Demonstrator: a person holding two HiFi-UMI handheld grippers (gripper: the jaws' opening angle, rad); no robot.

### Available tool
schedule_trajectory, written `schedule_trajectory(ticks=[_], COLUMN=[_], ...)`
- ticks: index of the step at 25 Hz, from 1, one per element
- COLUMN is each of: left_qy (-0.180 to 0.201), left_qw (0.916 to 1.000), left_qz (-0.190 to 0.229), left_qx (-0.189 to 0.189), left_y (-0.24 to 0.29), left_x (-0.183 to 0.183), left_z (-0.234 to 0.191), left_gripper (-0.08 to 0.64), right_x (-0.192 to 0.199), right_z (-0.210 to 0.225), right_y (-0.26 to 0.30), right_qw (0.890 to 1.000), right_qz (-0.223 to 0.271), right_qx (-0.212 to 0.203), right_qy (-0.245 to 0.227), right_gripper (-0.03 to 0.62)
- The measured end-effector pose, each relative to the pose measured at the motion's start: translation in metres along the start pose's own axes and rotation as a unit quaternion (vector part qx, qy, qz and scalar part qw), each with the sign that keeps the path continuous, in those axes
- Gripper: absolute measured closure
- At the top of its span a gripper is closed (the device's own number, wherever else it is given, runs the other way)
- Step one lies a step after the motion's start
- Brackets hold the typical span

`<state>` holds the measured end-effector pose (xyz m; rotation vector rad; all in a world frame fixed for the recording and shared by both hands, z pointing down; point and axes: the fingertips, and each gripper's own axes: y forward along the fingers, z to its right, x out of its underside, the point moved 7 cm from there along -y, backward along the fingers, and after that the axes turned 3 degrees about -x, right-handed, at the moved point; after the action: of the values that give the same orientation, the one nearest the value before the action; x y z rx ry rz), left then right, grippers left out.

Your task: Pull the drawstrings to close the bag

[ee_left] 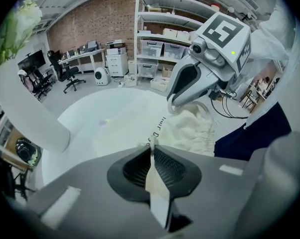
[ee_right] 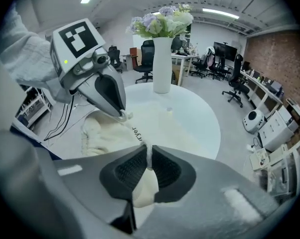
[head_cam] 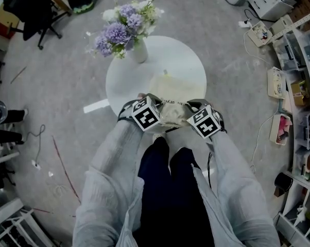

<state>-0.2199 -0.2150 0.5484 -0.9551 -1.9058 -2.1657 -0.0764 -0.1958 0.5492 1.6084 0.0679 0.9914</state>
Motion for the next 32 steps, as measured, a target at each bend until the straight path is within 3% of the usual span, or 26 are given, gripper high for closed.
schedule_trajectory(ticks=[4, 9, 12, 24, 32], left_qy=[-0.031, -0.069, -0.071, -0.095, -0.132], left_qw=[0.9994, 0.9972, 0.9972, 0.994, 0.9862], left_qz=[0.016, 0.024, 0.021, 0.042, 0.073], left_qx=[0.004, 0.016, 0.015, -0.035, -0.068], left_y=[-0.003, -0.007, -0.01, -0.039, -0.071], left_x=[-0.003, -0.006, -0.003, -0.002, -0.005], left_z=[-0.003, -0.002, 0.002, 0.015, 0.043], left_gripper=[0.49, 0.305, 0.278, 0.267, 0.267], right_x=[-0.001, 0.002, 0.005, 0.018, 0.027], right_z=[0.003, -0.002, -0.004, -0.009, -0.028], right_y=[-0.002, -0.005, -0.01, -0.044, -0.084], right_qw=[0.997, 0.992, 0.991, 0.984, 0.975], right_qz=[0.015, 0.0, 0.008, 0.08, 0.132], right_qx=[-0.038, -0.094, -0.099, -0.106, -0.119], right_qy=[0.058, 0.085, 0.084, 0.122, 0.131], right_gripper=[0.49, 0.286, 0.209, 0.195, 0.207])
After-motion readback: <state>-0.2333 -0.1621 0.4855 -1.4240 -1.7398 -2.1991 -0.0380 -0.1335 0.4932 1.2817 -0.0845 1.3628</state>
